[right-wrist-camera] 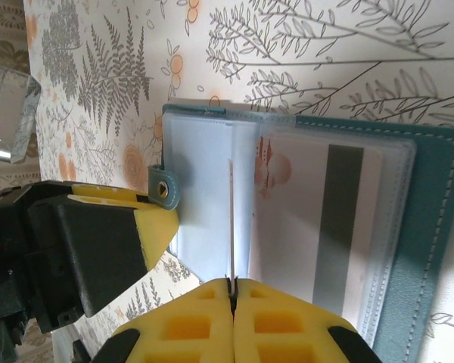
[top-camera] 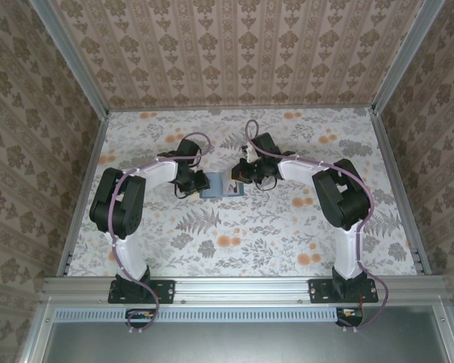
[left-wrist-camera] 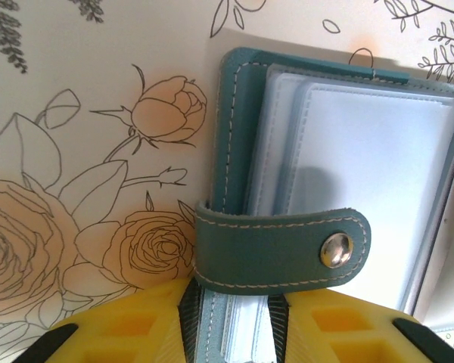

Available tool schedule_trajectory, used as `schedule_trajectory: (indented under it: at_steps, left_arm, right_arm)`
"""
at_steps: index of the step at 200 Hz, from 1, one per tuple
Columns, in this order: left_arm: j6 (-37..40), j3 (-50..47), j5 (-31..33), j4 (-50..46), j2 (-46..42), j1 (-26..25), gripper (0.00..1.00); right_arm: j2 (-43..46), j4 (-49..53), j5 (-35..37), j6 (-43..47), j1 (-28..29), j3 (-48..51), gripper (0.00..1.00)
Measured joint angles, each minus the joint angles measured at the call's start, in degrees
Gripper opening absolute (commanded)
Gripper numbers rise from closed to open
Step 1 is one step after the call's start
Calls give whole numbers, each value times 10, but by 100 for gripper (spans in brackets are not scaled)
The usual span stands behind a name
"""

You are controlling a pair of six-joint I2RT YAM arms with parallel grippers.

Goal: Put the credit cards into the card holder

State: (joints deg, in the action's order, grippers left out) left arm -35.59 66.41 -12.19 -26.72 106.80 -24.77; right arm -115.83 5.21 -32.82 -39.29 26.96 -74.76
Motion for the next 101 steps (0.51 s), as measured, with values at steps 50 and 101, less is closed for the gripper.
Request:
schedule_trajectory:
  at_steps: [50, 101]
  left_arm:
    - [0, 0, 0, 0, 1, 0, 34]
    - [0, 1, 0, -1, 1, 0, 34]
  right_arm:
    - [-24, 0, -11, 0, 4, -10, 7]
    - [-31, 2, -10, 0, 5, -14, 7]
